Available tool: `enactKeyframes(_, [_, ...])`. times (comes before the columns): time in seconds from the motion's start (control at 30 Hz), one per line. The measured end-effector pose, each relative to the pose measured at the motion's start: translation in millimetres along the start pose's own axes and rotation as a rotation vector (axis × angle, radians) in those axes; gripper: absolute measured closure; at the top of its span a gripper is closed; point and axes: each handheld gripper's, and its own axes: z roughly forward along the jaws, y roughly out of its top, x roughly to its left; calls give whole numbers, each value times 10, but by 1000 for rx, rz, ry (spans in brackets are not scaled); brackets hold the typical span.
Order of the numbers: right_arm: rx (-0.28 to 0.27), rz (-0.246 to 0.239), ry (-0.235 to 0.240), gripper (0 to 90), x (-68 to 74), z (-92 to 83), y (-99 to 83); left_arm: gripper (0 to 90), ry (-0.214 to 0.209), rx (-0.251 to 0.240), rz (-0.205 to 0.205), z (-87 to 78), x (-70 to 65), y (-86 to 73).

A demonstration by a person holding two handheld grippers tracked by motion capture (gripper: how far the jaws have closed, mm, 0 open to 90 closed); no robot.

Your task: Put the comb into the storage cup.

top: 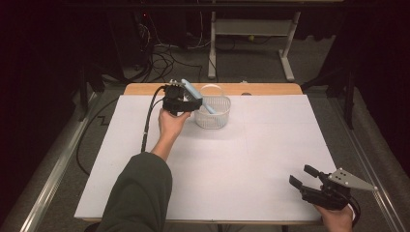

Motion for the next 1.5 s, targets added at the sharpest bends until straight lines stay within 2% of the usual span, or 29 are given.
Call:
enactKeyframes(1.07, [-6,-9,-6,255,11,-5,5,180,-7,-33,37,-342,13,-47])
enactKeyframes(1.23, [-6,-9,-8,255,10,-4,5,181,6,-30,61,-385,9,-52])
enactKeyframes(1.5, [-7,-9,-10,255,12,-4,5,181,-4,-41,65,-444,8,-62])
